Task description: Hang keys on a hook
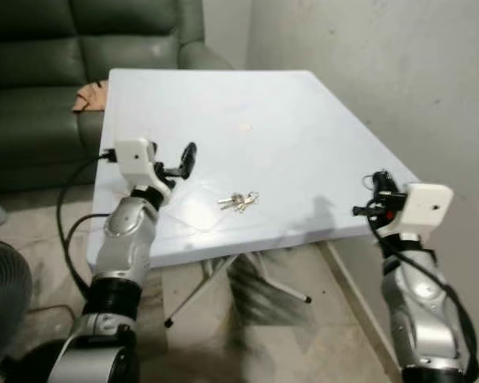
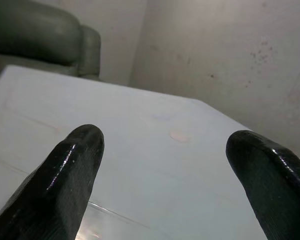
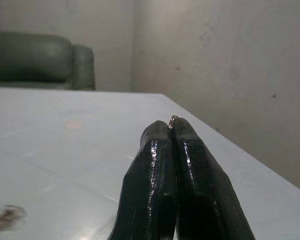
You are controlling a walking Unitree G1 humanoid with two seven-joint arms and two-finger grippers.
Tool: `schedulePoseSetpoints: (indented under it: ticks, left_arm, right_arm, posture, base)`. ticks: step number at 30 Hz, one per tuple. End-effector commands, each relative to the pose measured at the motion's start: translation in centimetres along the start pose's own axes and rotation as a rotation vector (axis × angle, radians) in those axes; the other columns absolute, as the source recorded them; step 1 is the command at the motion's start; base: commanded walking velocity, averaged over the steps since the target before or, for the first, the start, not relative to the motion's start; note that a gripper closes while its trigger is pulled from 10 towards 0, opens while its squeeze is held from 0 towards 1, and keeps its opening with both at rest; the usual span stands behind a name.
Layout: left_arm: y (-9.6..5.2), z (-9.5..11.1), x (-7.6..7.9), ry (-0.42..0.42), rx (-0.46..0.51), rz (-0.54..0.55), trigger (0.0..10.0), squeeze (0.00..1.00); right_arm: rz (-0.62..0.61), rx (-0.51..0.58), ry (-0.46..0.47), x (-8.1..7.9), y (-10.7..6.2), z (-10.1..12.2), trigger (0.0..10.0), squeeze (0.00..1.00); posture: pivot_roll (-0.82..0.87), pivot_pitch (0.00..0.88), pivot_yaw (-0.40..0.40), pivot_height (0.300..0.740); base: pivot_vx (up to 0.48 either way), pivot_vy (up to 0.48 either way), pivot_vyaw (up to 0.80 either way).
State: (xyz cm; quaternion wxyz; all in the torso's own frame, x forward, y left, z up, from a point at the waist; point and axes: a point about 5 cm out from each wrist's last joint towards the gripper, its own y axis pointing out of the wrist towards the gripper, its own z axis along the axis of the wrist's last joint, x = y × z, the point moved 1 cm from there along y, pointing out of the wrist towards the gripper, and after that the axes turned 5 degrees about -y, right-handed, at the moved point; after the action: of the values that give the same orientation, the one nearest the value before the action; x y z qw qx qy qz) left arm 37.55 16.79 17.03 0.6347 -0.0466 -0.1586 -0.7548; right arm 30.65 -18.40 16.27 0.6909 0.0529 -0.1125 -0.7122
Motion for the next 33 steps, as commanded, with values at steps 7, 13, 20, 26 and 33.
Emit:
schedulePoseSetpoints:
  ticks: [7, 13, 20, 26, 33]
  left_arm:
    - [0.43, -0.12, 1.18, -0.011, -0.01, -0.027, 10.0, 0.0]
    - [0.33, -0.19, 1.47, -0.007, -0.009, -0.041, 10.0, 0.0]
    - [0.18, -0.77, 1.55, 0.012, -0.05, -0.05, 10.0, 0.0]
    - [0.06, -0.87, 1.69, 0.007, -0.059, -0.073, 10.0, 0.0]
    - [-0.03, -1.0, 1.85, 0.009, -0.07, -0.085, 10.0, 0.0]
  right_arm:
    - [-0.013, -0.01, -0.016, 0.76, 0.03, -0.08, 10.0, 0.0]
    - [-0.011, -0.013, -0.019, 0.78, -0.04, -0.12, 10.0, 0.0]
    - [-0.004, -0.004, -0.033, 0.74, -0.26, -0.05, 10.0, 0.0]
    - [-0.005, -0.008, -0.026, 0.82, -0.49, -0.14, 10.0, 0.0]
    - [-0.007, -0.01, -0.027, 0.84, -0.68, -0.21, 10.0, 0.0]
  posture:
    - [-0.03, 0.001, -0.047, 0.74]
    - [-0.03, 0.001, -0.049, 0.74]
    - [-0.04, 0.004, -0.05, 0.74]
    - [-0.04, 0.008, -0.049, 0.74]
    - [-0.04, 0.015, -0.049, 0.74]
  base:
    - [0.0, 0.0, -0.73]
    - [0.0, 0.0, -0.73]
    - [0.0, 0.0, -0.35]
    - [0.0, 0.0, 0.0]
    - [0.0, 0.0, 0.0]
